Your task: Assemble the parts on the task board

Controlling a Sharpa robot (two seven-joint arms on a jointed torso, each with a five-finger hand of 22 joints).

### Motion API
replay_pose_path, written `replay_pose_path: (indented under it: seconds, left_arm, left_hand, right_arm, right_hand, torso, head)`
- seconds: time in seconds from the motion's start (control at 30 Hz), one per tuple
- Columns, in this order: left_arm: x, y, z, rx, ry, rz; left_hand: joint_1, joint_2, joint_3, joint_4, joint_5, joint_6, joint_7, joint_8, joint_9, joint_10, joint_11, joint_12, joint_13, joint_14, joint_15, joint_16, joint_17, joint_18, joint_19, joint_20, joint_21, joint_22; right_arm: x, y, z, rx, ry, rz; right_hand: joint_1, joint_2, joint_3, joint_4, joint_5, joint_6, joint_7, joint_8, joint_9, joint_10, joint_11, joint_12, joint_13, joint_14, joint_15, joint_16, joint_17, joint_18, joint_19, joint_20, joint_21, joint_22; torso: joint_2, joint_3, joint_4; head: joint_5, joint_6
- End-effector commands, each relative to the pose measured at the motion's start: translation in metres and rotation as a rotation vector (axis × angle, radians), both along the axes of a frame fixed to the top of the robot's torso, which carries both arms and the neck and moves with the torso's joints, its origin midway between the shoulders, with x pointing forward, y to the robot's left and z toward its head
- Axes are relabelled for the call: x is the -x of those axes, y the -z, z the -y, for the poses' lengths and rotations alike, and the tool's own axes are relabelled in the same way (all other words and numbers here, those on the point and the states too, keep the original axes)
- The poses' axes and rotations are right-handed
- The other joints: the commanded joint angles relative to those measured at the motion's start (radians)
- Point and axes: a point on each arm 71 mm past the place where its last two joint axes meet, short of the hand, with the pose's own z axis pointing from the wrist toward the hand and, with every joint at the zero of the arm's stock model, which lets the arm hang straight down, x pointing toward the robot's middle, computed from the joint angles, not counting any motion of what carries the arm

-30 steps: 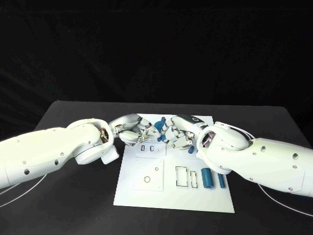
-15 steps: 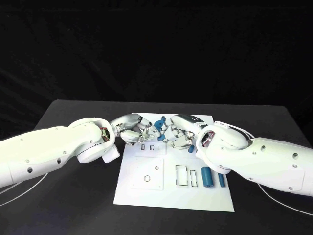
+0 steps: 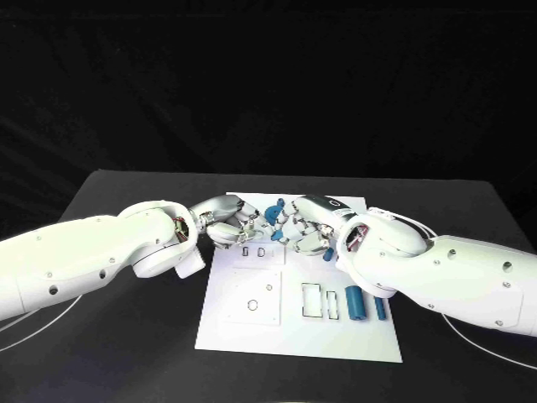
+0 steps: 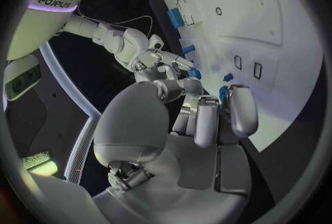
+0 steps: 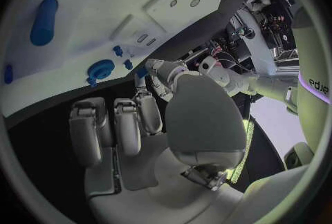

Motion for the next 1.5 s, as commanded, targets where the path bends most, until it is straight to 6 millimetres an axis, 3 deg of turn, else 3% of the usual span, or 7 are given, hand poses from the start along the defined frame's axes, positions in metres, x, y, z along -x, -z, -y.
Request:
replay_pose_path:
  seconds: [0.03, 1.5]
  left_arm:
    - [0.0018, 0.0023, 0.0025, -0.020, 0.026, -0.022]
    - [0.0005, 0.0044, 0.0033, -0.021, 0.023, -0.041]
  left_hand:
    - [-0.009, 0.000, 0.007, -0.002, 0.001, 0.005, -0.002, -0.004, -0.001, 0.004, 0.000, 0.005, 0.001, 0.071, -0.007, 0.006, 0.173, -0.015, 0.004, -0.002, 0.007, 0.001]
    - [-0.012, 0.001, 0.008, -0.005, 0.001, 0.009, -0.001, -0.005, -0.002, 0.006, 0.001, 0.008, 0.007, 0.072, -0.005, 0.007, 0.174, -0.016, 0.006, -0.001, 0.009, 0.006]
  right_arm:
    - [0.0011, -0.0018, -0.0026, -0.012, -0.008, 0.012]
    - [0.0093, -0.0063, -0.0120, -0.053, -0.037, 0.033]
  right_hand:
    - [-0.002, 0.005, 0.002, -0.001, 0.004, 0.009, -0.001, 0.004, 0.006, 0.008, 0.000, 0.006, 0.084, 0.093, 0.004, 0.002, 0.214, -0.014, 0.105, -0.001, 0.005, 0.263]
    - [-0.001, 0.007, 0.004, -0.007, 0.014, 0.014, -0.004, 0.010, 0.009, 0.009, -0.003, 0.006, 0.084, 0.092, 0.002, 0.001, 0.212, -0.014, 0.105, -0.002, 0.005, 0.263]
  torso:
    - [0.000, 0.0001, -0.0002]
    - [-0.001, -0.0006, 0.0006]
  head:
    - [-0.001, -0.001]
    - [0.002, -0.006]
